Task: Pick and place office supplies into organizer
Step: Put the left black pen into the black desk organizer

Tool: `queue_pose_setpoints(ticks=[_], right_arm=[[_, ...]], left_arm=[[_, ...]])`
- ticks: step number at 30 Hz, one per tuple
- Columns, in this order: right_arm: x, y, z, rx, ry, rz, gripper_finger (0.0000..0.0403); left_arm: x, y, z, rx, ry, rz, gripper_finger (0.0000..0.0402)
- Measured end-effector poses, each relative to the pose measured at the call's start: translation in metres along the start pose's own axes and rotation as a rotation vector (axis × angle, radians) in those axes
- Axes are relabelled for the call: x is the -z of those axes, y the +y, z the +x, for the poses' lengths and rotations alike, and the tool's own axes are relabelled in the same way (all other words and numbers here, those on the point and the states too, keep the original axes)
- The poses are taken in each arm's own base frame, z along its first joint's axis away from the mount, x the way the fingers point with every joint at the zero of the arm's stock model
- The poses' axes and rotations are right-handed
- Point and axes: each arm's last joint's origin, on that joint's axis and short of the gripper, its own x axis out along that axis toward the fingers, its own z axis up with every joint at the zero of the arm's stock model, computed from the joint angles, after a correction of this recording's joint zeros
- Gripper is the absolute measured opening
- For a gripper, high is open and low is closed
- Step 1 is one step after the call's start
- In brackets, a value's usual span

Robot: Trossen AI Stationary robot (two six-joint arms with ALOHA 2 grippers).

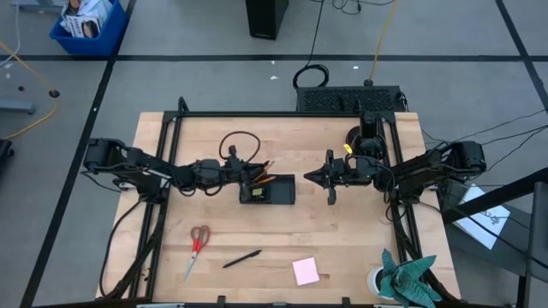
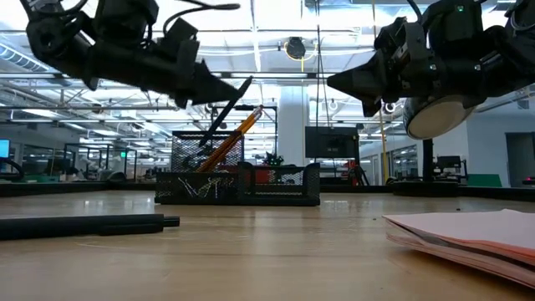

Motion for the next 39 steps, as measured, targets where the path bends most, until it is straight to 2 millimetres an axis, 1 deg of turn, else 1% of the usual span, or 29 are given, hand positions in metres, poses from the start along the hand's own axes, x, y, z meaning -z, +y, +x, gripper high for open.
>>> queue_pose_setpoints(ticks=[6, 9, 13, 18, 25, 30, 39], right_arm=[[0.0, 0.0, 0.0, 0.0, 0.003, 0.002, 0.0], [0.0, 0.0, 0.0, 0.0, 0.003, 0.003, 0.0], [0.0, 0.0, 0.0, 0.0, -0.003, 0.002, 0.0], [0.0, 0.0, 0.0, 0.0, -0.005, 0.002, 0.0], [-0.001, 0.0, 0.0, -0.001, -0.007, 0.002, 0.0], [-0.001, 0.0, 0.0, -0.001, -0.009, 0.002, 0.0], [-0.001, 0.0, 0.0, -0.002, -0.012, 0.003, 0.0]], left_arm=[[0.016, 0.003, -0.012, 0.056, 0.001, 0.022, 0.0019], [0.022, 0.003, -0.017, 0.065, 0.007, 0.02, 0.0011], [0.023, 0.003, -0.017, 0.086, 0.013, 0.025, 0.0007], [0.024, 0.003, -0.017, 0.106, 0.017, 0.061, 0.0022], [0.025, 0.004, -0.017, 0.122, 0.033, 0.073, 0.0008], [0.027, 0.005, -0.017, 0.11, 0.053, 0.078, 0.0025], [0.03, 0.005, -0.017, 0.107, 0.086, 0.055, 0.0029]])
